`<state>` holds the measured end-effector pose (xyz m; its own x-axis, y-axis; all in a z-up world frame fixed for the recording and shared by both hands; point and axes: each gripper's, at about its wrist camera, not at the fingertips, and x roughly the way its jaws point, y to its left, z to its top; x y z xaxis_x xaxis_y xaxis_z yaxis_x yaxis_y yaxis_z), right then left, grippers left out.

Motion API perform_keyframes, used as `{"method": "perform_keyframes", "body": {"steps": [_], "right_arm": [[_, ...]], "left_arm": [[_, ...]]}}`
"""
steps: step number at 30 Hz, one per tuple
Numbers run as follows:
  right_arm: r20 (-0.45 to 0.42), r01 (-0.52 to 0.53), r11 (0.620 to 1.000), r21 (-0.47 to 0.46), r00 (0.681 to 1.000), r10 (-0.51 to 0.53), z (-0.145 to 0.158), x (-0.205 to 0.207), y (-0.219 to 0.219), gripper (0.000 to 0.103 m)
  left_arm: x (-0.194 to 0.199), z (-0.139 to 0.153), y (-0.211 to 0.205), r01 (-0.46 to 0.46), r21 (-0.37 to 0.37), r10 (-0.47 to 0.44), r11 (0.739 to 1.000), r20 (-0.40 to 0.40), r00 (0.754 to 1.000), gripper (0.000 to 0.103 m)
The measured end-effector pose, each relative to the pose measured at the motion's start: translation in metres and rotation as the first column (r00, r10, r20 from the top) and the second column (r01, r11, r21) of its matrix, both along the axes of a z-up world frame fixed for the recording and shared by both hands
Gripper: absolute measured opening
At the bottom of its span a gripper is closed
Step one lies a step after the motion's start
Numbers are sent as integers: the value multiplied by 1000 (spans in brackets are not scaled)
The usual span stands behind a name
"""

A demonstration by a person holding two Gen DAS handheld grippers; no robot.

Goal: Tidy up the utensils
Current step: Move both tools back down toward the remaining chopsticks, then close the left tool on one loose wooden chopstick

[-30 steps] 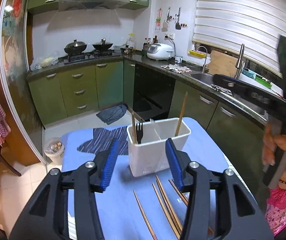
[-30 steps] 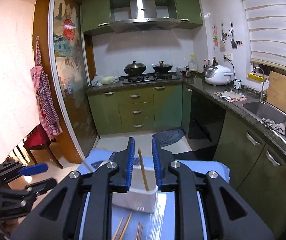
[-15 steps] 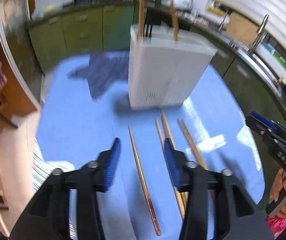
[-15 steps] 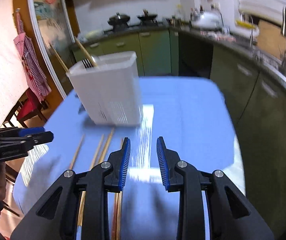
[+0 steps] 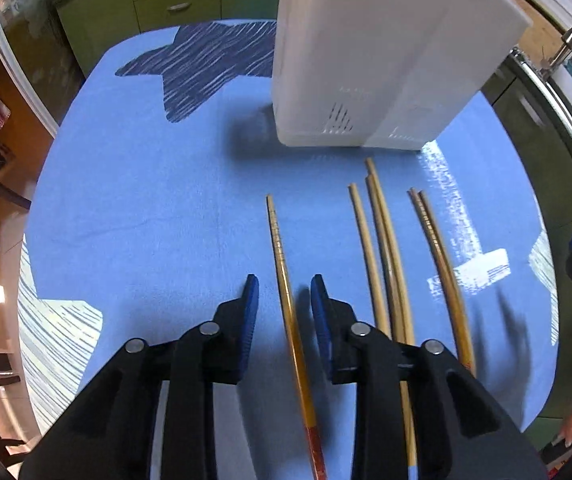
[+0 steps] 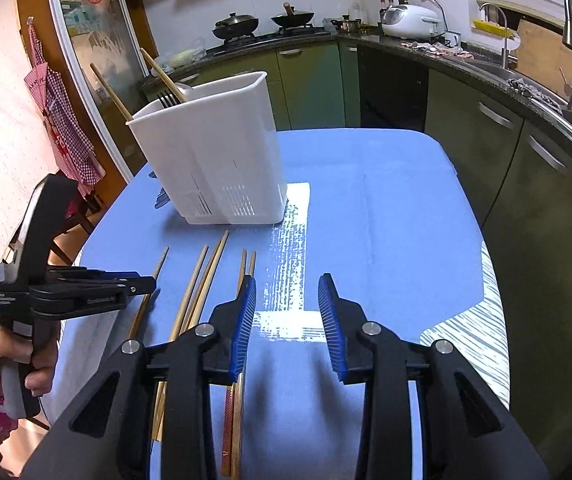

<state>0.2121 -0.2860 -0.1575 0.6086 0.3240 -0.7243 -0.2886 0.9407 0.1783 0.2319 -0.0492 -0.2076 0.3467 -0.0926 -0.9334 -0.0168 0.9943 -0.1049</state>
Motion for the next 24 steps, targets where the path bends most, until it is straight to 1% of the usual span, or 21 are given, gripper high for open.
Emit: {"method": "perform_keyframes", "body": {"steps": [2, 6, 8, 11, 13, 15, 18, 21, 24], "right_arm": [[-5, -2, 1000, 0, 1000, 2, -1, 1, 1, 33], [-10, -3, 1000, -2, 1000, 3, -2, 4, 2, 33], [-10, -4, 1000, -6, 1000, 3, -2, 6, 2, 33], [-20, -17, 1000, -16, 1000, 17, -3, 10, 7, 33], [-53, -44, 999, -18, 998, 43, -8, 16, 13, 33], [-120, -88, 996, -16, 989, 86, -20, 25, 22, 33], [-172, -120, 992, -32, 979, 113, -34, 36, 33, 32], [-209, -136, 990, -25, 969, 128, -43, 49, 41, 27], [-244, -145, 989, -24, 960, 135, -51, 62, 48, 22]], "left_arm": [[3, -4, -2, 3, 2, -3, 1000, -14, 1000, 21], [4, -4, -7, 11, 24, -11, 1000, -11, 1000, 18], [2, -4, -9, 17, 32, -17, 999, -13, 1000, 9], [2, -4, -10, 29, 31, -28, 999, -15, 999, 6], [2, -3, -9, 27, 22, -27, 999, -14, 1000, 6], [-3, 3, -7, 27, 18, -27, 999, 7, 1000, 6], [-9, 16, -3, 22, 12, -23, 1000, 55, 998, 6], [-18, 34, 0, 25, 9, -25, 1000, 115, 993, 6], [-25, 49, 2, 30, 2, -30, 1000, 158, 987, 6]]}}
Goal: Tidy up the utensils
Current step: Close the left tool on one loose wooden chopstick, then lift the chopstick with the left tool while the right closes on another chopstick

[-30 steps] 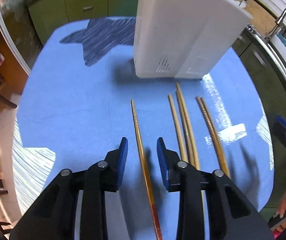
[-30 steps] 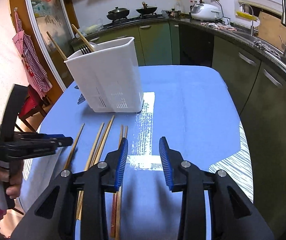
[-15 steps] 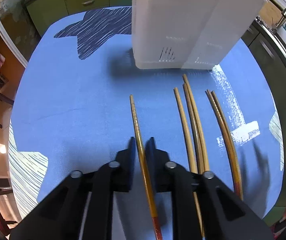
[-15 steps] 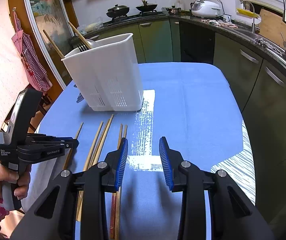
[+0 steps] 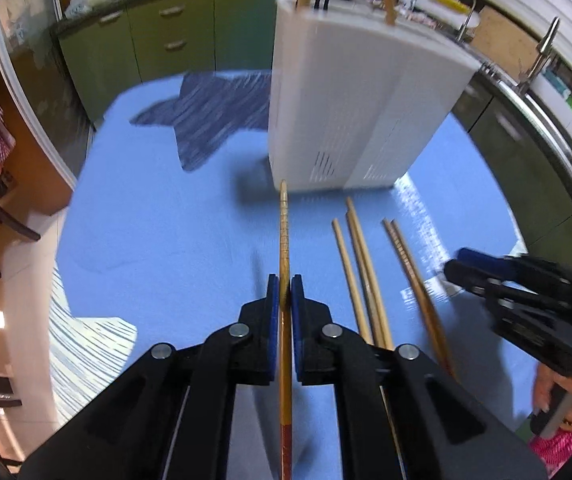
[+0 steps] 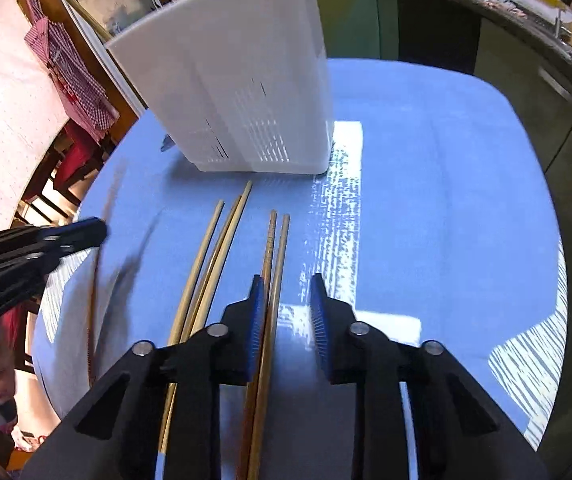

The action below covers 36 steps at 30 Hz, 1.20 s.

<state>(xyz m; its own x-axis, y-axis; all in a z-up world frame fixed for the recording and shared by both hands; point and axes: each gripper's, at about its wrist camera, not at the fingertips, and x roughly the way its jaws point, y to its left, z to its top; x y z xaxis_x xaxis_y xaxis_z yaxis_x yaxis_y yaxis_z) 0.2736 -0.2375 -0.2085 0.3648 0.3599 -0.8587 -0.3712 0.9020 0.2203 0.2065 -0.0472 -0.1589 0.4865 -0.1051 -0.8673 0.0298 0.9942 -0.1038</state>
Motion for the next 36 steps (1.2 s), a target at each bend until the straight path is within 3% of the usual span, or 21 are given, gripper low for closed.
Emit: {"method": "perform_keyframes", "body": {"steps": [11, 15, 28, 30, 36], "right_arm": [[-43, -28, 998, -63, 999, 26, -18, 13, 23, 18], [-42, -25, 996, -90, 999, 22, -20, 14, 28, 13], [-26, -45, 977, -208, 999, 41, -28, 17, 51, 12], [-27, -48, 978, -205, 999, 43, -28, 18, 50, 7], [3, -23, 988, -151, 1000, 24, -17, 12, 39, 6]], "left_arm": [[-24, 37, 5, 14, -22, -12, 1000, 111, 994, 6], [-31, 42, 11, 21, -25, -17, 999, 131, 991, 6], [-41, 48, 13, 46, -31, -41, 998, 149, 988, 6], [-43, 48, 14, 49, -30, -44, 998, 148, 988, 6], [-45, 51, 14, 55, -28, -50, 998, 156, 987, 6]]}}
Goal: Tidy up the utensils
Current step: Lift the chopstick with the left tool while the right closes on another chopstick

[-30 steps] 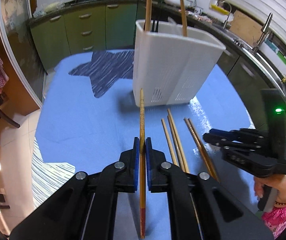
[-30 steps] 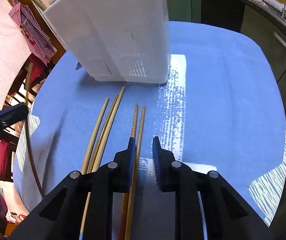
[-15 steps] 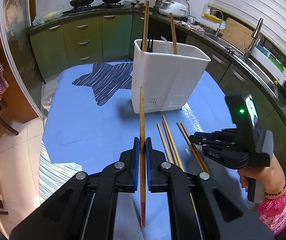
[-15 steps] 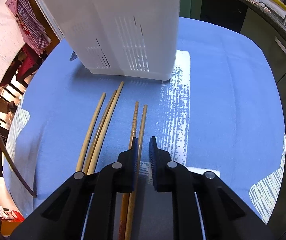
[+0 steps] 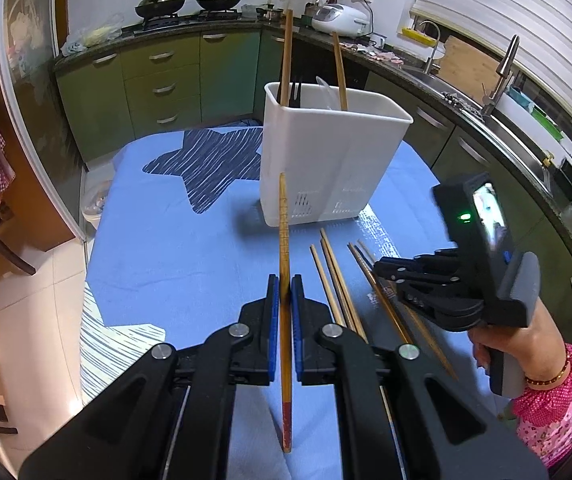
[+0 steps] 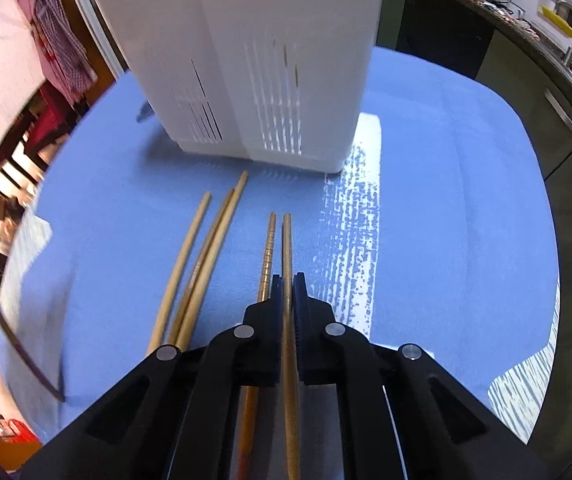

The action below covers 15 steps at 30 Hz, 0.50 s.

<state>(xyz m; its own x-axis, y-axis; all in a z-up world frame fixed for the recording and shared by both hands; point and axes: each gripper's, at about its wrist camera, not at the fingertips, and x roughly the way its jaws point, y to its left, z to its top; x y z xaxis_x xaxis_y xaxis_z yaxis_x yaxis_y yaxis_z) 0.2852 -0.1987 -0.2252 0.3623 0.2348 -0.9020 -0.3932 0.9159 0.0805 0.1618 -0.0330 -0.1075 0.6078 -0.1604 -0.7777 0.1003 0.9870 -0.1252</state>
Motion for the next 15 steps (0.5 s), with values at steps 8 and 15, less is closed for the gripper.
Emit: {"method": "perform_keyframes", "body": {"steps": [8, 15], "right_arm": [[145, 15, 991, 136, 989, -35, 65, -36, -31, 6], [253, 9, 972, 234, 965, -70, 110, -82, -57, 6]], "left_arm": [[-6, 8, 0, 9, 4, -9, 1000, 19, 1000, 6], [-16, 16, 0, 12, 9, -12, 1000, 43, 999, 6]]}}
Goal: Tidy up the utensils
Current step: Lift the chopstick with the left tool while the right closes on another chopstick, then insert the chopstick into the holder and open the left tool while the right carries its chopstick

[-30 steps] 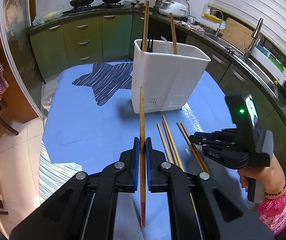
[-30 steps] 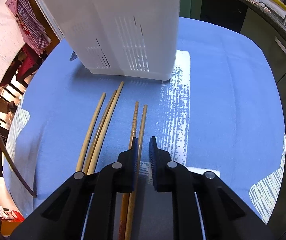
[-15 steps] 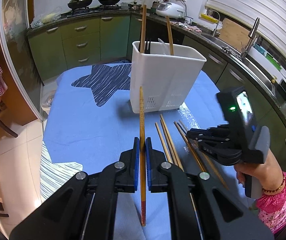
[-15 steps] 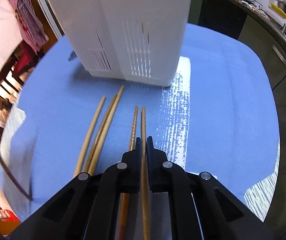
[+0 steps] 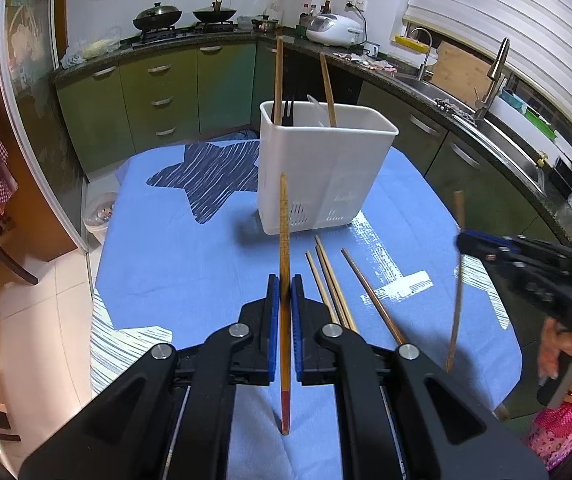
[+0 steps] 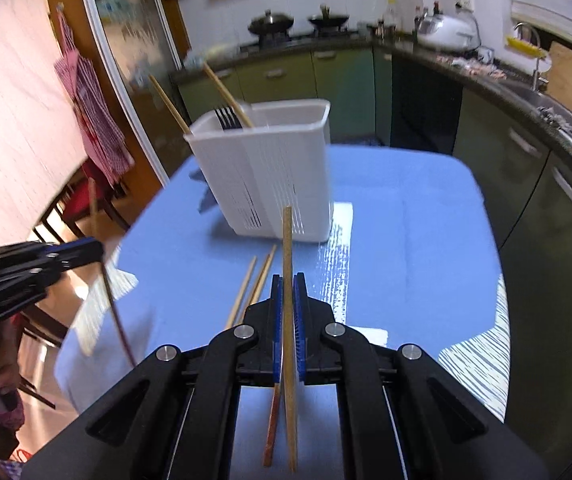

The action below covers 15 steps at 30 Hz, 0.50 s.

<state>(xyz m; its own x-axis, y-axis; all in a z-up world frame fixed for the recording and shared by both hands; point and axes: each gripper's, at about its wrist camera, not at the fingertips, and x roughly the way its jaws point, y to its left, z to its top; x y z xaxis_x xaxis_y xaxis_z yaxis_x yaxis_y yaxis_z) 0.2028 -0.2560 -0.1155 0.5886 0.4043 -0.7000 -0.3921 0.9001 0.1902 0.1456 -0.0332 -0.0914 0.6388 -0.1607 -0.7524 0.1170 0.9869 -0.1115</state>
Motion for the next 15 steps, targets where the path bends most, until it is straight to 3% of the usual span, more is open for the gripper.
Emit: {"method": "perform_keyframes", "body": {"steps": [7, 15], "right_arm": [[56, 10, 999, 39, 998, -13, 26, -36, -24, 6], [79, 0, 999, 47, 997, -4, 32, -47, -22, 6]], "left_arm": [[-12, 9, -1, 4, 10, -4, 1000, 33, 999, 6], [-20, 16, -3, 11, 16, -11, 1000, 55, 998, 6]]}}
